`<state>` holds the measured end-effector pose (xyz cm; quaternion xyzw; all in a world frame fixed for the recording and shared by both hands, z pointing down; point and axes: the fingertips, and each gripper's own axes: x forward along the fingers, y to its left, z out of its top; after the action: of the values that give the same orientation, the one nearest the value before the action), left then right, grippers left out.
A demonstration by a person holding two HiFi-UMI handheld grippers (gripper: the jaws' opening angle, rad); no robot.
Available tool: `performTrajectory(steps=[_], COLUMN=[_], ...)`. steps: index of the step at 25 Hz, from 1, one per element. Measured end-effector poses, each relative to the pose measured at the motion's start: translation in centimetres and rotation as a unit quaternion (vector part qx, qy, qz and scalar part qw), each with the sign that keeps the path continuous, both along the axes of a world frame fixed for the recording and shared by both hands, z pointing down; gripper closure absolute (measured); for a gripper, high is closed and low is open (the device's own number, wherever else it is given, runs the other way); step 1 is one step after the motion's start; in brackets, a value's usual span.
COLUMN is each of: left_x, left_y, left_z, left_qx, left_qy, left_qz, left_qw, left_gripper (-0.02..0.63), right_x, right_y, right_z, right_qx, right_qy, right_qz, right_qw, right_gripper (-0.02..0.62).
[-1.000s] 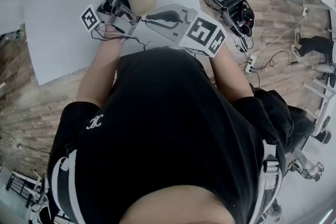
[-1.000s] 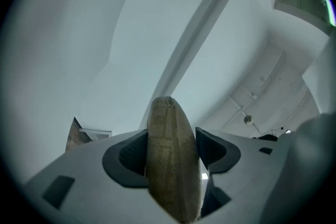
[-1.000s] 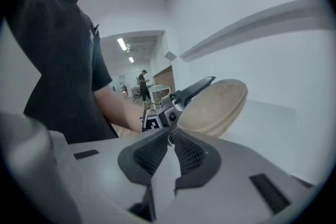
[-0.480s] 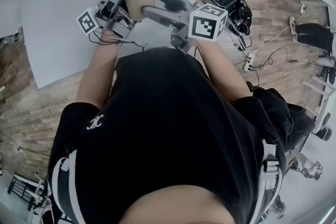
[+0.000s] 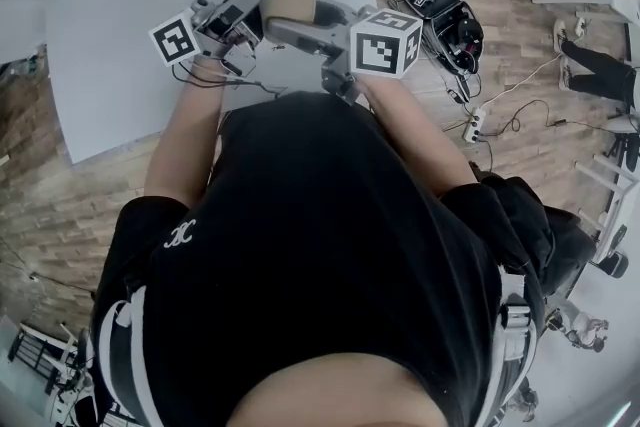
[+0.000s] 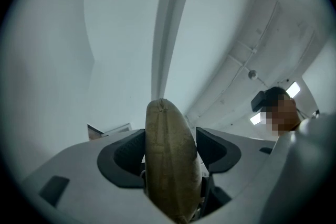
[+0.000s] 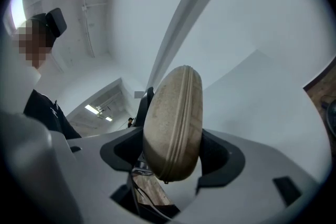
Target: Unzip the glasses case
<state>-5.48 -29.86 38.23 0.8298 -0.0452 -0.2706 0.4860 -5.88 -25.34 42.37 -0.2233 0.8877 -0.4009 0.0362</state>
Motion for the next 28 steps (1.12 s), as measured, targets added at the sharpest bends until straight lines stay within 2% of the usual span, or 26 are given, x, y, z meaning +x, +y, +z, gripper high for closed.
performTrajectory(steps=[3,5,6,8,9,11,12,13,14,19,26,28], left_x=[-0.5,-1.3,-1.9,-3.3,-4.1,-5.9,-6.6,-6.9,-6.9,-6.3,-6.9,-7.2], left_y=[-0.5,-0.9,-1.2,-1.9,-2.2,-2.7,-2.9,-2.9,-2.7,-0.6,0.5,1.0], left_z=[2.2,3.6,4.4,6.1,7.1,9.0,9.9,10.6,11.0,12.3,13.2,13.5], left_qx=[0.025,0.042,0.047,0.045,0.042,0.032,0.028,0.026,0.025,0.044,0.024,0.015], left_qy=[-0.109,-0.183,-0.221,-0.296,-0.332,-0.401,-0.429,-0.449,-0.46,-0.494,-0.507,-0.507], left_qz=[-0.029,-0.048,-0.062,-0.1,-0.121,-0.166,-0.182,-0.187,-0.185,-0.155,-0.162,-0.16], left_qw=[0.9933,0.9811,0.9722,0.949,0.9346,0.9002,0.8842,0.8732,0.8679,0.8543,0.8464,0.8467], left_gripper=[0.307,0.293,0.293,0.299,0.336,0.503,0.602,0.604,0.604,0.604,0.604,0.604], right_x=[1.3,2.4,2.9,3.8,4.1,4.4,4.3,4.2,4.1,2.9,2.2,2.1], right_y=[-0.7,-1.1,-1.3,-1.4,-1.4,-1.6,-1.7,-1.8,-1.9,-1.4,-1.9,-1.7], right_z=[1.8,3.7,4.6,6.5,7.5,9.5,10.6,11.6,12.7,15.7,17.1,17.2], right_qx=[0.009,0.021,0.029,0.051,0.061,0.075,0.075,0.073,0.069,0.074,0.088,0.094], right_qy=[0.076,0.154,0.196,0.281,0.319,0.372,0.384,0.388,0.391,0.4,0.402,0.401], right_qz=[0.03,0.045,0.048,0.046,0.042,0.029,0.021,0.014,0.007,-0.019,-0.025,-0.023], right_qw=[0.997,0.987,0.979,0.957,0.945,0.925,0.92,0.918,0.918,0.913,0.911,0.911], right_gripper=[0.267,0.268,0.27,0.276,0.283,0.312,0.316,0.319,0.322,0.324,0.319,0.302])
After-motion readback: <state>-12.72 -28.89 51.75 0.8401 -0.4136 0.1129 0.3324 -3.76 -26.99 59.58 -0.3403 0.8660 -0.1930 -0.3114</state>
